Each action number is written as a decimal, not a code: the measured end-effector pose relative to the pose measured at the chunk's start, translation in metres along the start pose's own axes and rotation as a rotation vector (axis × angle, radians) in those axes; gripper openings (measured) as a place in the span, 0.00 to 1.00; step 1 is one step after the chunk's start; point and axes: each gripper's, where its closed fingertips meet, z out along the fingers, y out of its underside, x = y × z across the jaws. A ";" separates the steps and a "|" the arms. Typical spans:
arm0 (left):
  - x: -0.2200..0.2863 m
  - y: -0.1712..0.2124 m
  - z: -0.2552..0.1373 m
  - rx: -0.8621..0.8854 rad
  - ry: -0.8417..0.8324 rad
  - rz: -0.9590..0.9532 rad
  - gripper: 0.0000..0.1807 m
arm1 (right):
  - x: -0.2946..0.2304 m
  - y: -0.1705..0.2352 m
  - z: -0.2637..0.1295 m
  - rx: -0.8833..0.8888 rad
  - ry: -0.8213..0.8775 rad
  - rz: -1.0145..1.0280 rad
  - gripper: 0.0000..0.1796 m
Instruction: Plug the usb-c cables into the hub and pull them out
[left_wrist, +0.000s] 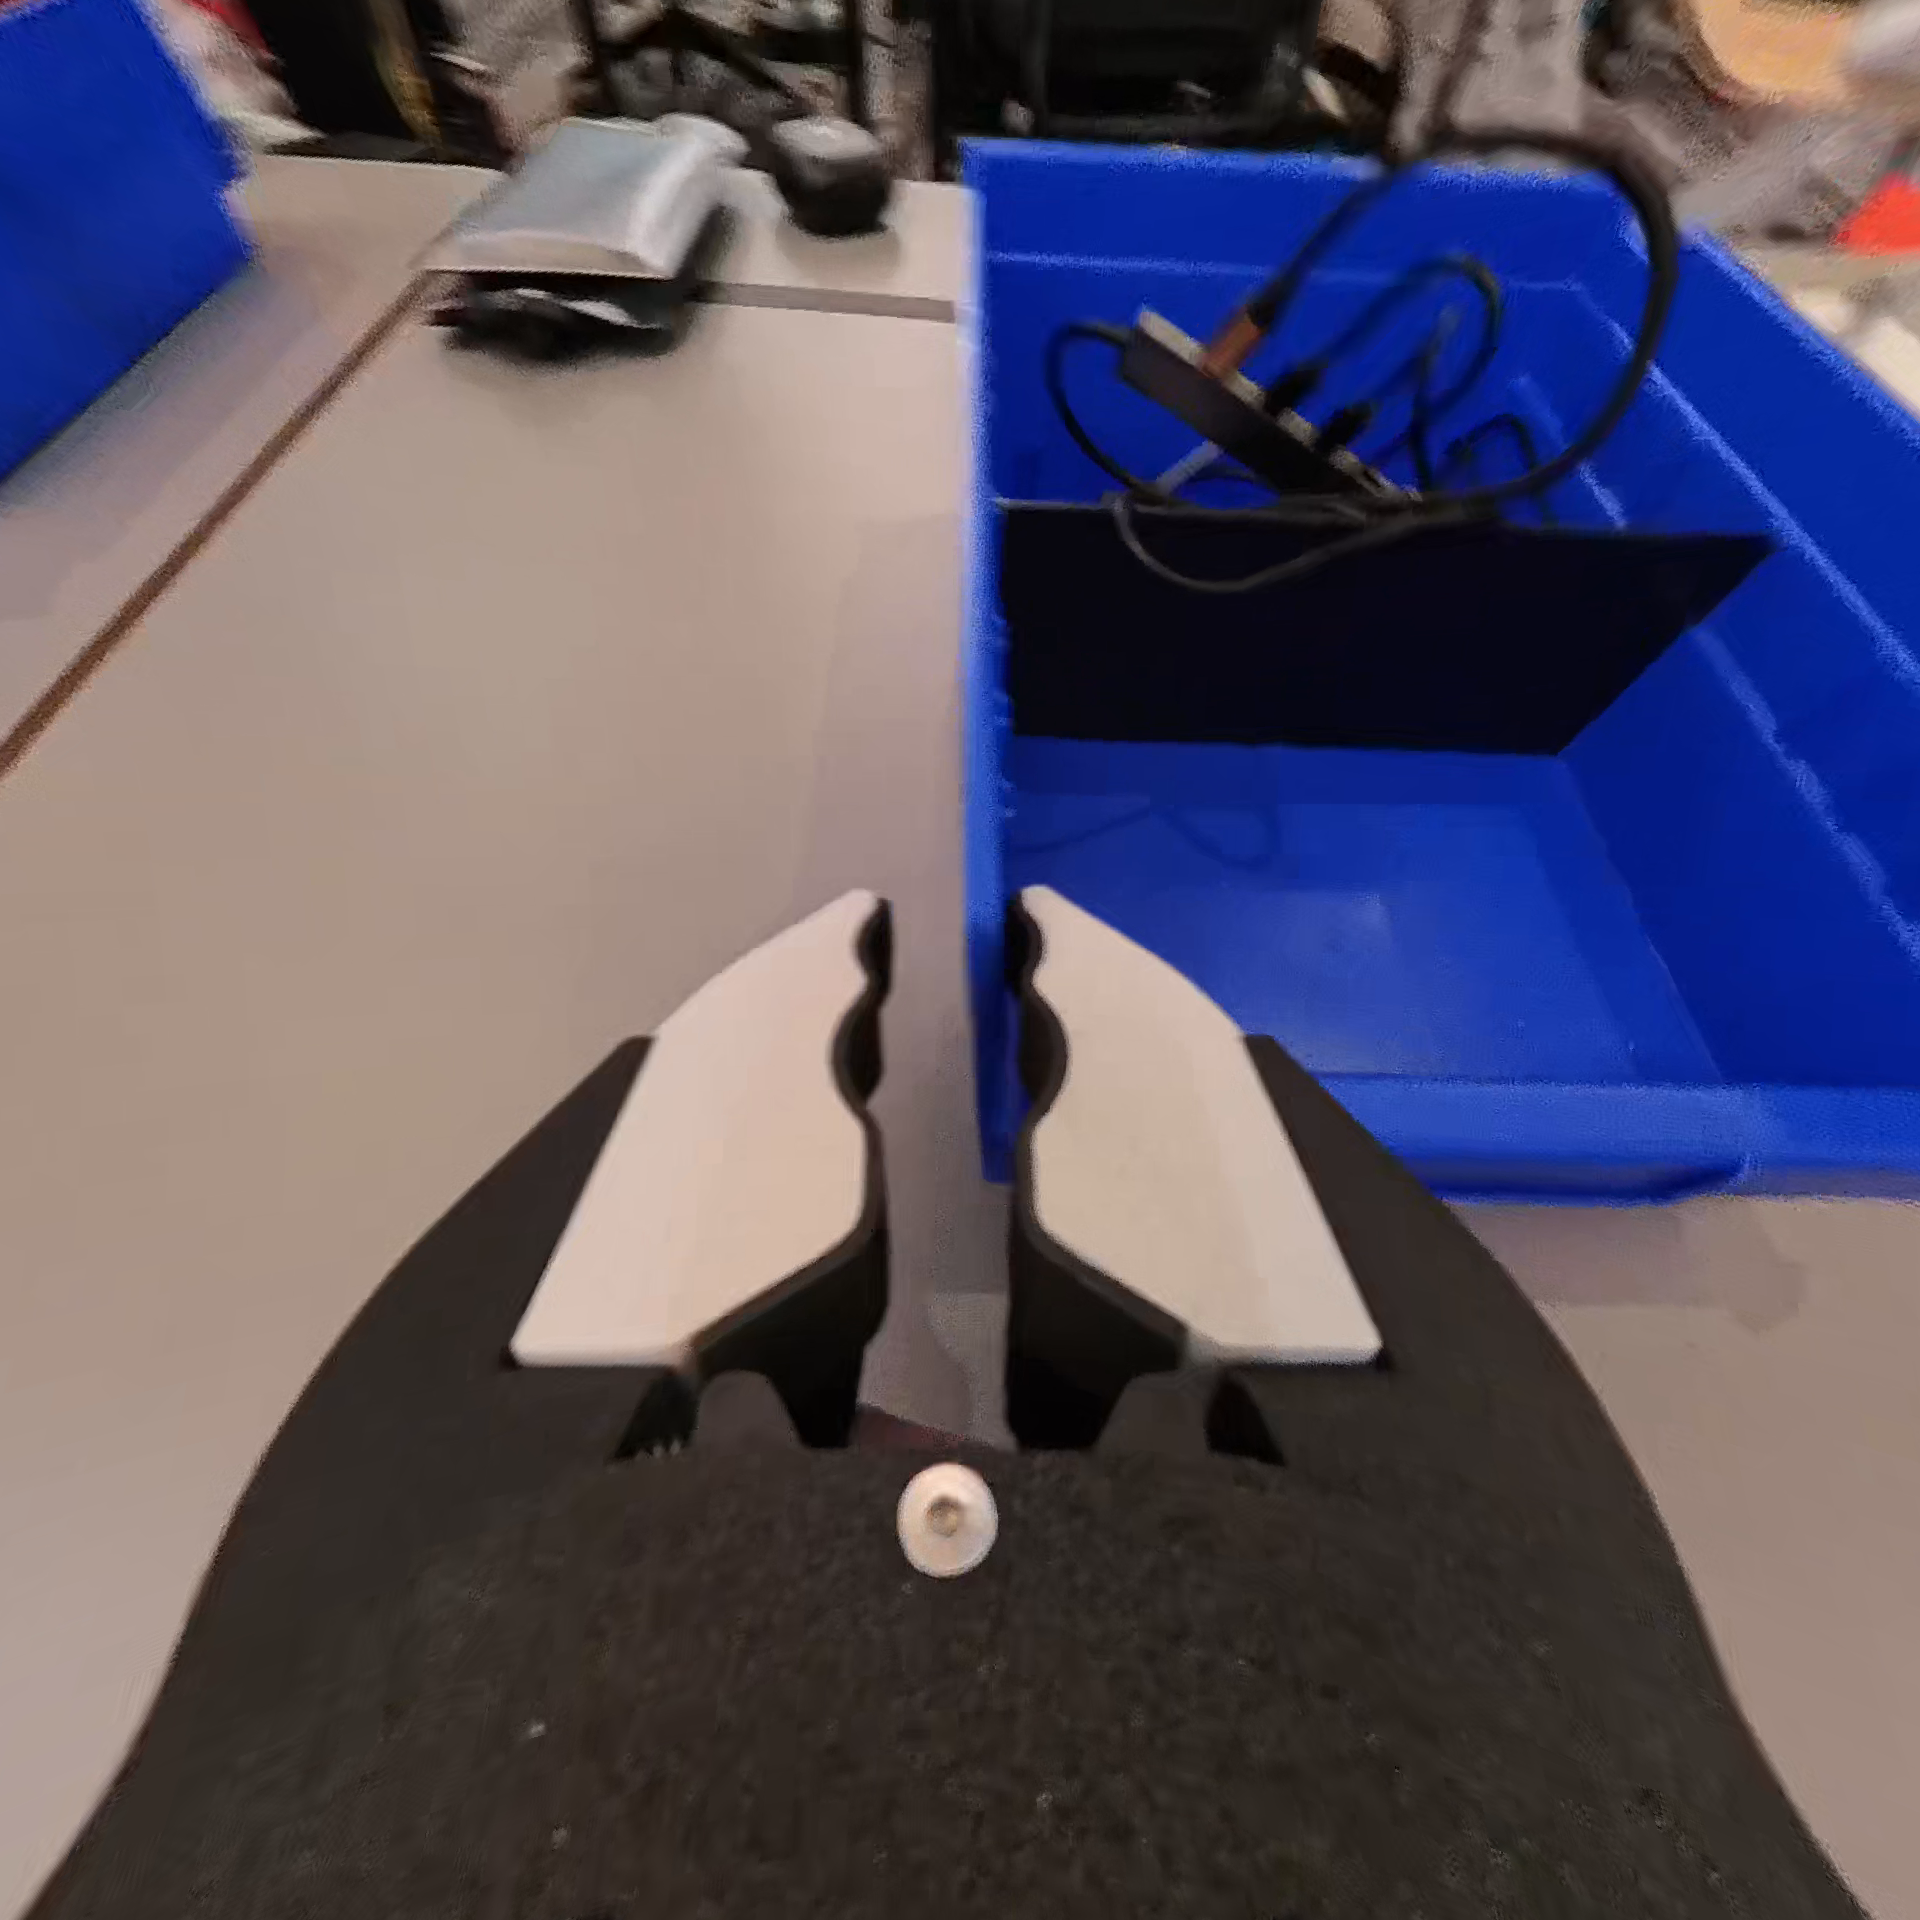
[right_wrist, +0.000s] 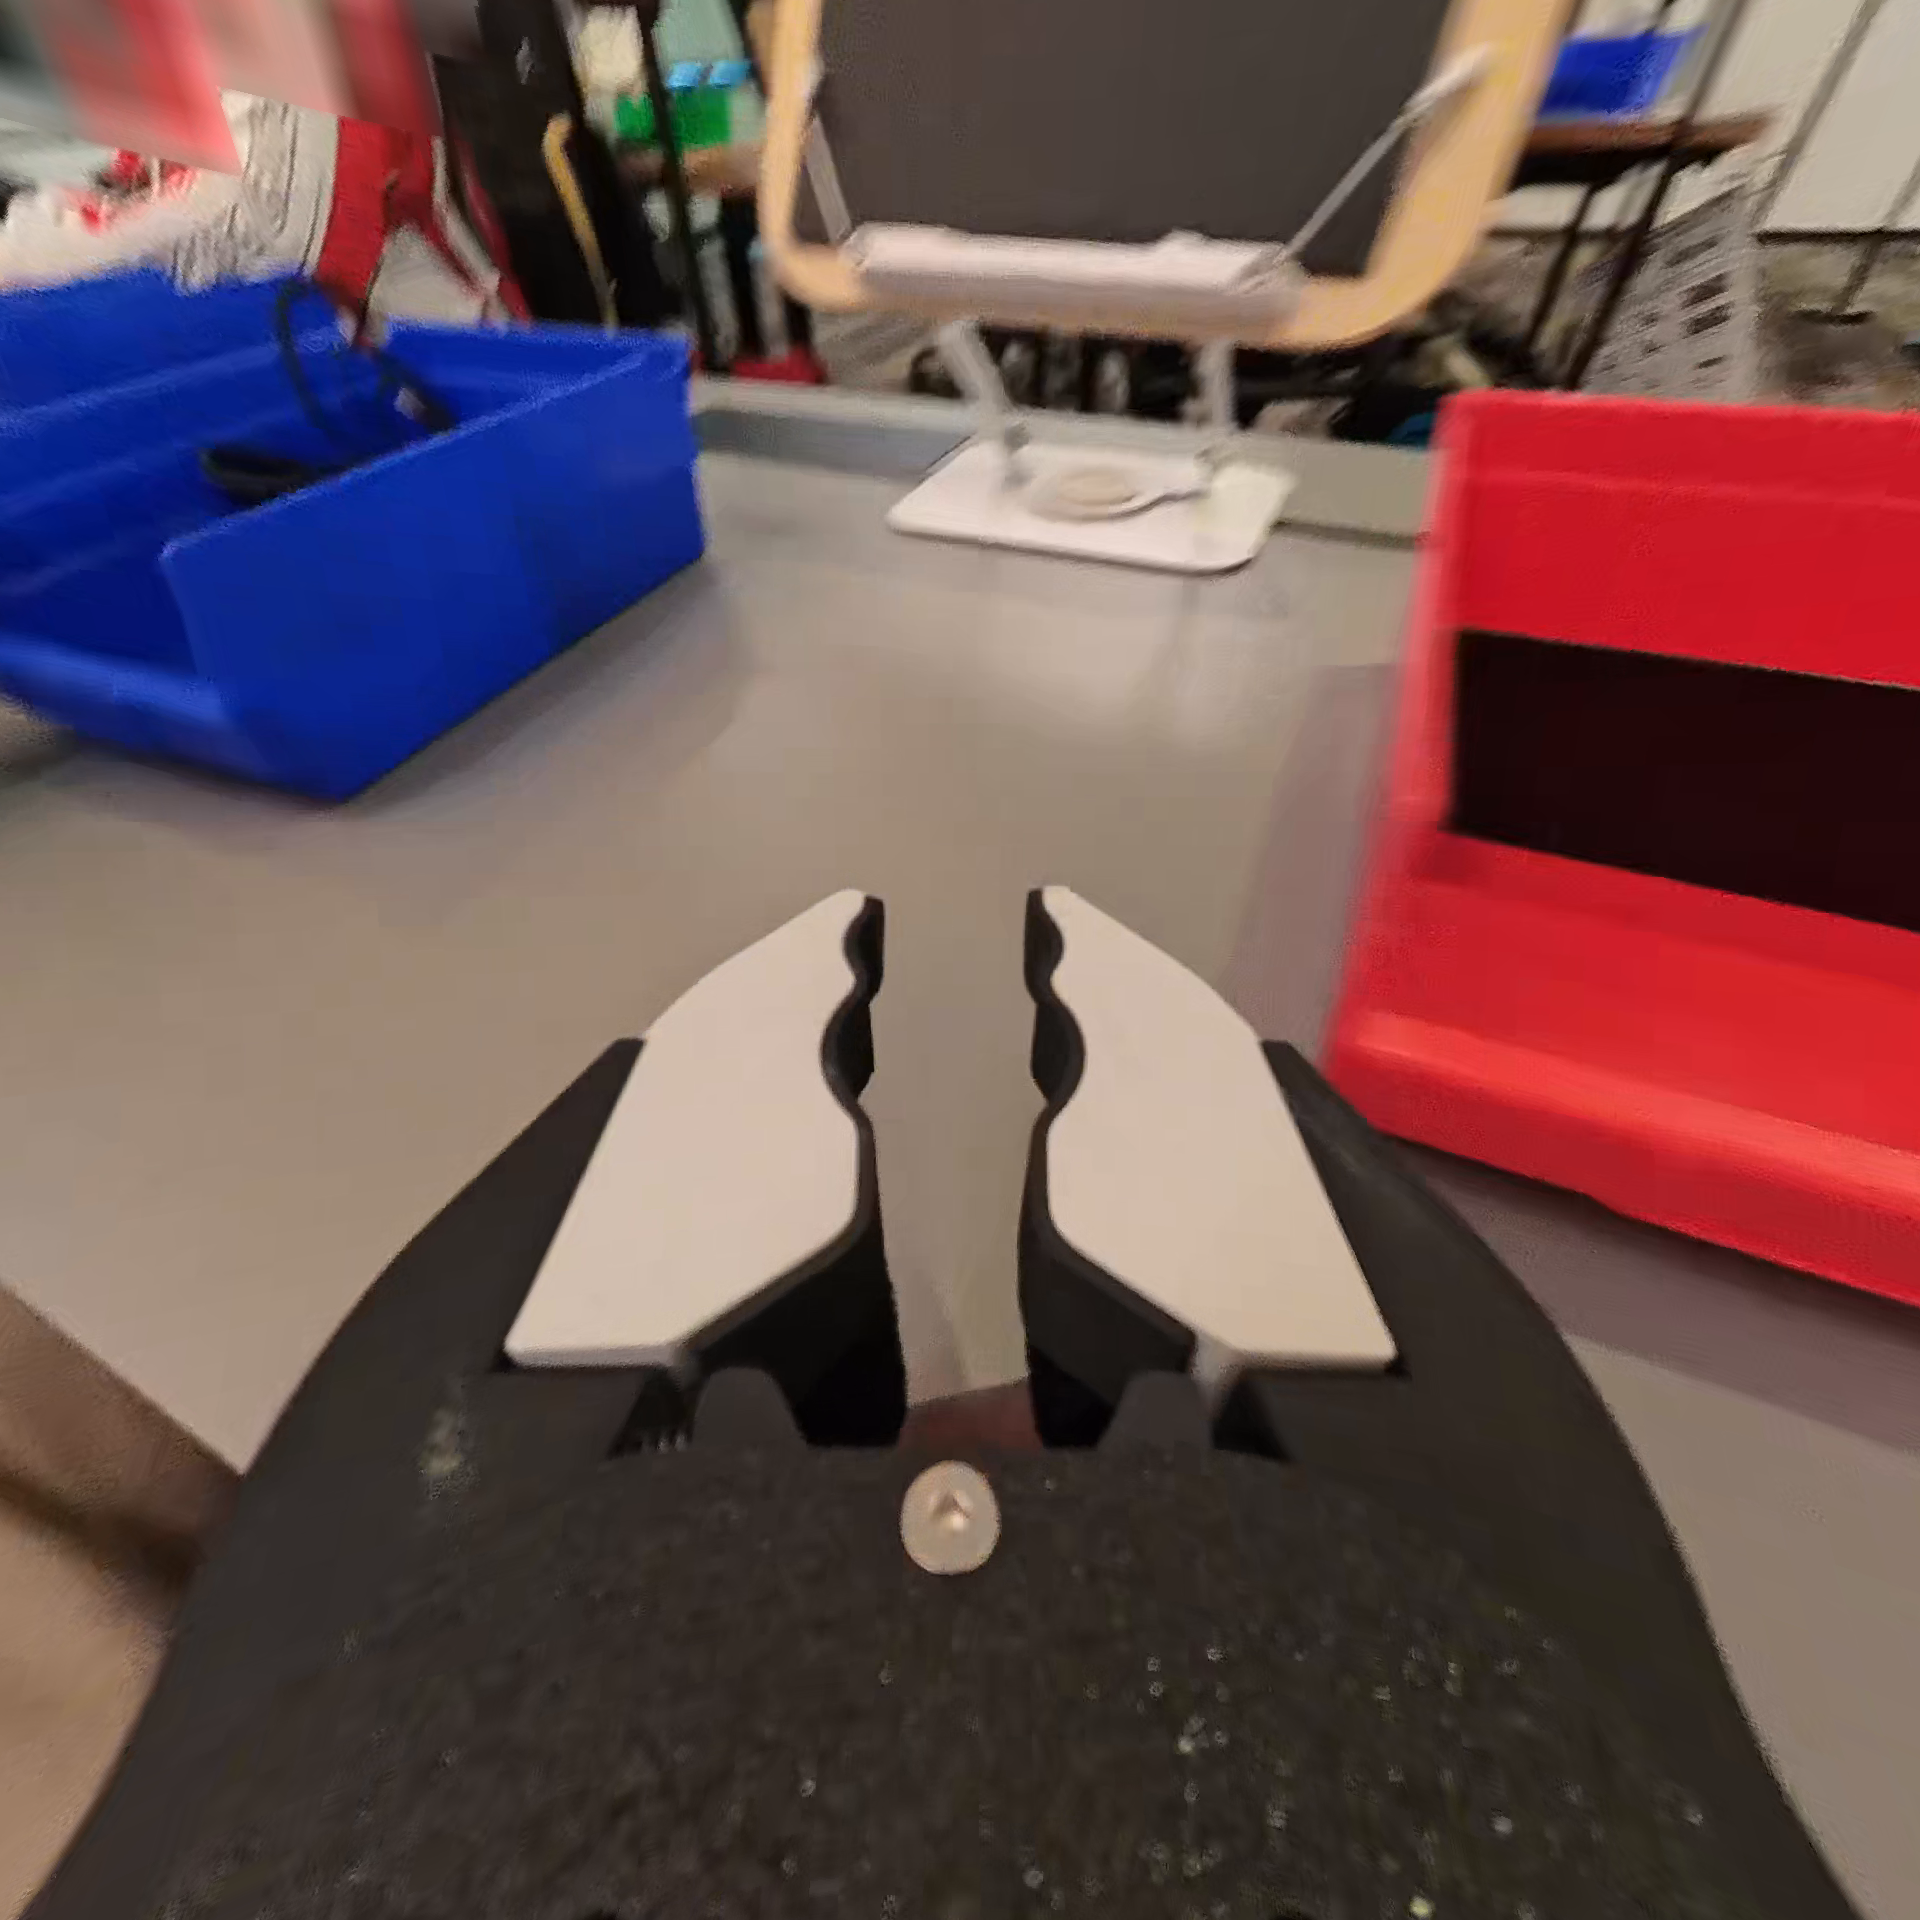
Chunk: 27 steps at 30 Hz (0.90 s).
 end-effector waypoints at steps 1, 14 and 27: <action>-0.005 -0.008 -0.012 0.044 -0.034 -0.066 0.15 | 0.021 -0.007 -0.011 0.037 0.041 0.023 0.15; 0.113 0.015 -0.070 0.117 0.254 0.070 0.12 | 0.157 0.020 -0.047 0.037 0.298 0.390 0.11; 0.138 0.024 -0.054 0.085 0.295 0.176 0.13 | 0.138 0.035 -0.037 -0.060 0.258 0.327 0.09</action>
